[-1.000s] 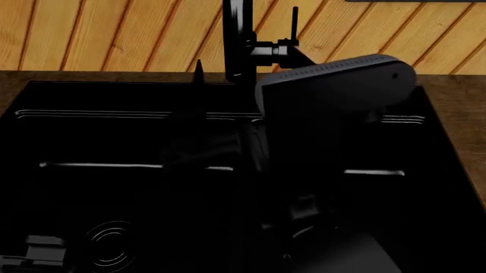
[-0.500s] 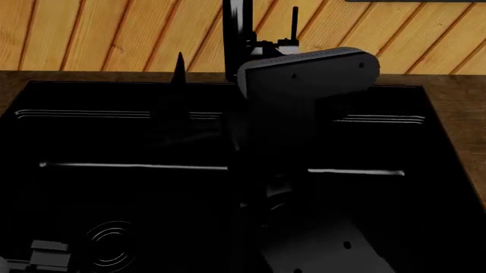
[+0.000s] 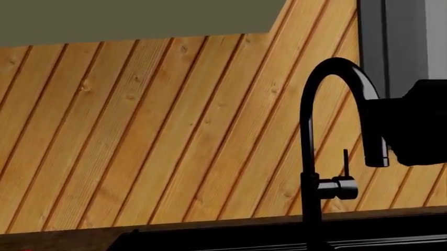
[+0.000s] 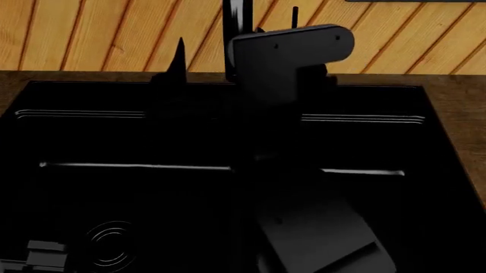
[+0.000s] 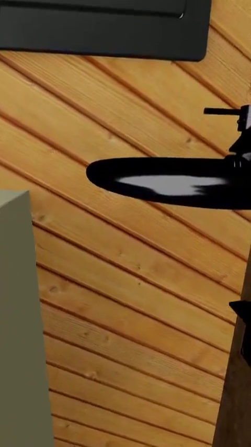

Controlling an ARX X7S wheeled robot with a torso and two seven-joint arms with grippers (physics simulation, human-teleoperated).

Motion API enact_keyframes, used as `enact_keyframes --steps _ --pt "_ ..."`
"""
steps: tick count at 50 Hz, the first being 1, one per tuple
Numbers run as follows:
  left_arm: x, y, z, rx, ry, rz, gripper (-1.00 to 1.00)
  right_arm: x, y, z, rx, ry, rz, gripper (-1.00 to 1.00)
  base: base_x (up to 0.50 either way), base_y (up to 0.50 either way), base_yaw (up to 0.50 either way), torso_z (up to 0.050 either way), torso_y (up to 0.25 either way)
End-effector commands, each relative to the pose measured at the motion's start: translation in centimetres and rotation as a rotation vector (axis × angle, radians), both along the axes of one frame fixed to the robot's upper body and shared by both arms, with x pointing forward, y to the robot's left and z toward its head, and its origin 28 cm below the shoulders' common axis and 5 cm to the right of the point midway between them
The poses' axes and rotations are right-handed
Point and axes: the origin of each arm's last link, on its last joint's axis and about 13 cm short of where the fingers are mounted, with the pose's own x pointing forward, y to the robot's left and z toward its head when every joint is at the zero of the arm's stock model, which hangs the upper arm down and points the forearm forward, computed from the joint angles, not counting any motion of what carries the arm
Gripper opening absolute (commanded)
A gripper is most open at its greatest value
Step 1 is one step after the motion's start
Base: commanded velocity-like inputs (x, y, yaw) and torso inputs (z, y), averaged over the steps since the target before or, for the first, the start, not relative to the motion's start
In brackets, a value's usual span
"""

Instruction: Turn the sink spout to the right.

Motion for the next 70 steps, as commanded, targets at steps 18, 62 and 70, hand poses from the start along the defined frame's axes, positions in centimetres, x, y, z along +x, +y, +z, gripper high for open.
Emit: enact_keyframes --steps 18,62,70 --pt "0.0 0.1 0.0 -0.011 -0.004 -0.008 1.0 3.6 0.5 0.0 -0.052 0.068 -0.052 1.0 0.0 0.0 0.0 0.0 0.0" --pt "-0.1 0.0 0.1 -0.006 -0.014 -0.018 1.0 7.4 -0.4 0.1 -0.073 0.145 -0.118 1.0 0.0 0.0 0.0 0.0 0.0" --pt "-0.2 0.0 0.1 0.004 -0.016 -0.004 1.0 7.1 -1.1 0.3 -0.082 0.158 -0.167 1.0 0.0 0.0 0.0 0.0 0.0"
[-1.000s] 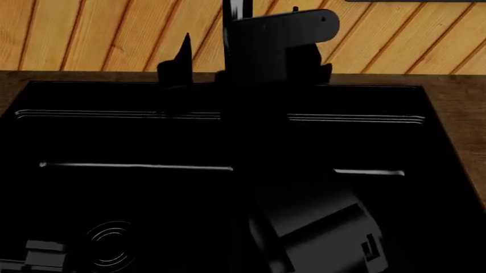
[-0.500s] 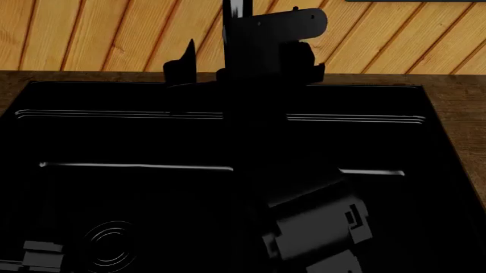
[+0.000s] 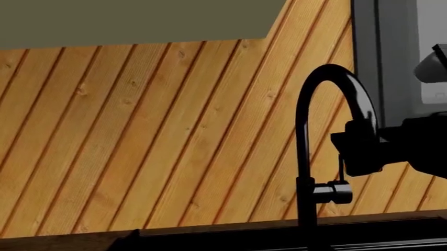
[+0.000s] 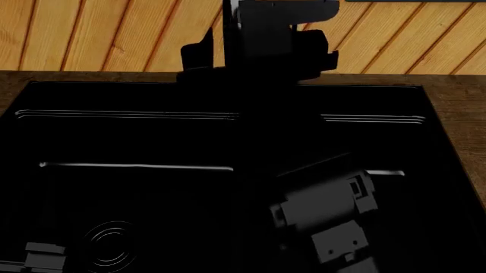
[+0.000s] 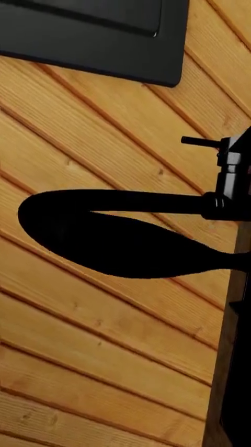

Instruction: Turn the sink spout to the right.

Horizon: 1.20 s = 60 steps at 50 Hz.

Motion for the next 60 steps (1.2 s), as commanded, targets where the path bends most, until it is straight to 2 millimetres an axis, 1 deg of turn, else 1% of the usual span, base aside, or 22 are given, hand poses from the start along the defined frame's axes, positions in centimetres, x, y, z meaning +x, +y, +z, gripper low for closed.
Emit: enact_keyframes --steps 1,7,17,21,23,31,34,38,39,40,41,45,46,47,50,51,53,60 --pt "0.0 0.0 0.0 0.005 -0.003 0.01 1.0 0.0 -1.0 0.4 -0.014 0.018 -0.067 1.0 0.0 0.0 0.0 0.0 0.0" --pt "0.0 0.0 0.0 0.002 -0.003 0.006 1.0 -0.5 -1.8 0.7 -0.016 0.014 -0.101 1.0 0.0 0.0 0.0 0.0 0.0" --pt "0.0 0.0 0.0 0.0 -0.002 0.003 1.0 -0.9 -2.4 0.7 -0.026 0.021 -0.128 1.0 0.0 0.0 0.0 0.0 0.0" --pt "0.0 0.0 0.0 0.001 -0.002 0.003 1.0 -1.1 -2.6 0.6 -0.032 0.026 -0.138 1.0 0.0 0.0 0.0 0.0 0.0" --pt "0.0 0.0 0.0 0.001 -0.001 0.002 1.0 -1.2 -2.9 -0.2 -0.034 0.028 -0.145 1.0 0.0 0.0 0.0 0.0 0.0" --pt "0.0 -0.1 -0.1 0.011 0.003 -0.001 1.0 -1.6 -3.5 -0.2 -0.043 0.03 -0.174 1.0 0.0 0.0 0.0 0.0 0.0" --pt "0.0 0.0 -0.1 0.012 0.004 0.001 1.0 -1.5 -3.7 -0.3 -0.048 0.038 -0.179 1.0 0.0 0.0 0.0 0.0 0.0" --pt "0.0 0.0 -0.1 0.013 0.005 0.0 1.0 -1.2 -4.1 0.6 -0.078 0.034 -0.186 1.0 0.0 0.0 0.0 0.0 0.0" --pt "0.0 0.0 -0.1 0.011 0.005 0.0 1.0 -1.0 -4.2 1.3 -0.085 0.035 -0.189 1.0 0.0 0.0 0.0 0.0 0.0" --pt "0.0 0.0 -0.1 0.012 0.006 0.001 1.0 -0.9 -4.4 1.5 -0.085 0.028 -0.196 1.0 0.0 0.0 0.0 0.0 0.0" --pt "0.1 0.0 -0.1 0.012 0.005 0.001 1.0 -0.8 -4.6 1.1 -0.076 0.018 -0.213 1.0 0.0 0.0 0.0 0.0 0.0" --pt "0.1 -0.1 -0.1 0.013 0.005 0.001 1.0 -0.3 -5.1 0.8 -0.079 0.038 -0.225 1.0 0.0 0.0 0.0 0.0 0.0" --pt "0.1 0.0 -0.1 0.012 0.005 0.001 1.0 -0.2 -5.2 0.8 -0.082 0.04 -0.228 1.0 0.0 0.0 0.0 0.0 0.0" --pt "0.1 0.0 -0.1 0.012 0.005 0.001 1.0 0.0 -5.3 1.3 -0.085 0.042 -0.232 1.0 0.0 0.0 0.0 0.0 0.0" --pt "0.0 -0.1 -0.1 0.012 0.005 0.001 1.0 0.6 -5.7 0.6 -0.105 0.062 -0.235 1.0 0.0 0.0 0.0 0.0 0.0" --pt "0.0 -0.1 -0.1 0.011 0.006 0.002 1.0 0.8 -5.9 1.3 -0.118 0.066 -0.249 1.0 0.0 0.0 0.0 0.0 0.0" --pt "0.1 0.0 -0.1 0.012 0.007 0.003 1.0 1.0 -6.1 1.3 -0.13 0.075 -0.255 1.0 0.0 0.0 0.0 0.0 0.0" --pt "0.0 0.0 -0.1 0.006 0.004 0.005 1.0 1.3 -7.3 0.2 -0.127 0.114 -0.298 1.0 0.0 0.0 0.0 0.0 0.0"
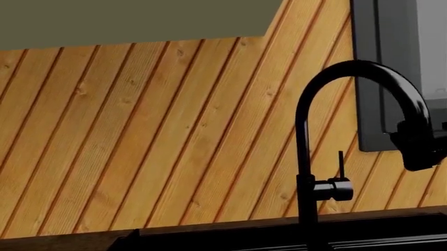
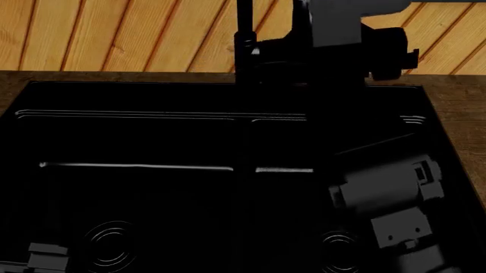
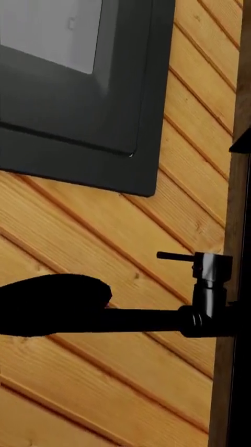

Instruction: Turn the sink spout to the right.

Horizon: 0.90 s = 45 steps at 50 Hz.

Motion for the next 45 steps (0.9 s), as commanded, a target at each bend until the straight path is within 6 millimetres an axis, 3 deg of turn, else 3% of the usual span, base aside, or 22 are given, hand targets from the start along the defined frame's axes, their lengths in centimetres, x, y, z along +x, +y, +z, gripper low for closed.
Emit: enact_keyframes --steps 1,18,45 --pt "-0.1 0.1 0.0 -0.011 -0.004 0.003 1.0 0.8 -1.7 -0.7 -0.013 0.044 -0.064 1.0 0.0 0.0 0.0 0.0 0.0" --pt "-0.1 0.0 -0.1 0.011 0.0 -0.003 1.0 1.2 -3.3 -0.6 -0.053 0.053 -0.14 1.0 0.0 0.0 0.0 0.0 0.0" --pt "-0.1 0.0 -0.1 0.009 0.006 -0.01 1.0 2.1 -4.8 1.0 -0.074 0.064 -0.197 1.0 0.0 0.0 0.0 0.0 0.0"
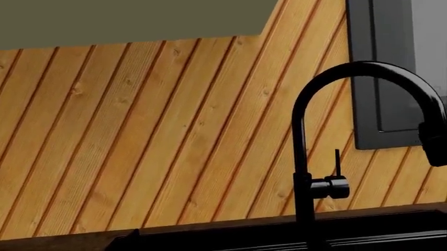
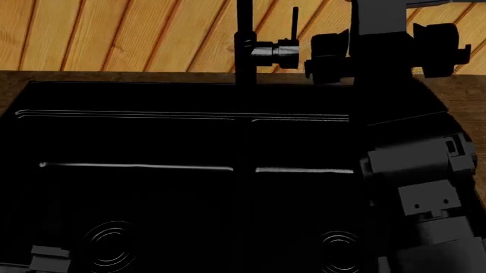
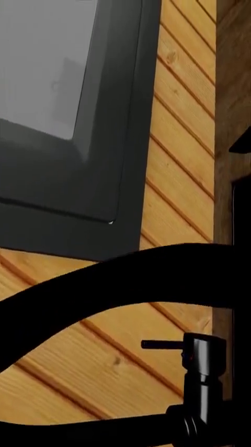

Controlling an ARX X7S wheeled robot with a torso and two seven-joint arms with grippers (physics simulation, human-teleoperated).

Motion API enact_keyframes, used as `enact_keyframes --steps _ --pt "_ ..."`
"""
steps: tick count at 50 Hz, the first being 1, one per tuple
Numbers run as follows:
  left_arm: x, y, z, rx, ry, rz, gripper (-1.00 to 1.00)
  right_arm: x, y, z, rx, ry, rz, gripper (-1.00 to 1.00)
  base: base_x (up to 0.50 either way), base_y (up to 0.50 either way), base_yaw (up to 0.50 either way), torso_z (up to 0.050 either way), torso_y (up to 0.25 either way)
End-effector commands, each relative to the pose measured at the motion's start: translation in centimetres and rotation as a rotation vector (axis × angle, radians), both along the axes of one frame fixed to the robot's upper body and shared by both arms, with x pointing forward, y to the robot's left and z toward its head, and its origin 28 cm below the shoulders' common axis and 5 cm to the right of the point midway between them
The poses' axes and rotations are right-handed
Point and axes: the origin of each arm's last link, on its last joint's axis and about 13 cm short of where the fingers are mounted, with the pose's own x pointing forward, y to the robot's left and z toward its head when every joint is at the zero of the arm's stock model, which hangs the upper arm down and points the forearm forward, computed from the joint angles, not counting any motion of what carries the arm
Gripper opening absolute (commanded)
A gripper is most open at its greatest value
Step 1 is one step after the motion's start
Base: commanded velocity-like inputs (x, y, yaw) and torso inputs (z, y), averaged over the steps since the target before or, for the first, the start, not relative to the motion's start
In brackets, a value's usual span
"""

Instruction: Turn the sink spout to the right.

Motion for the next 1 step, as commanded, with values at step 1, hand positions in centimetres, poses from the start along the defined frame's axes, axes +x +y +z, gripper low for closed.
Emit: enact_keyframes --steps 1 --pt "0.03 -0.02 -0.05 0.004 0.004 0.001 1.0 0.3 -0.95 0.78 -0.024 0.003 -0.037 1.0 0.0 0.0 0.0 0.0 0.0"
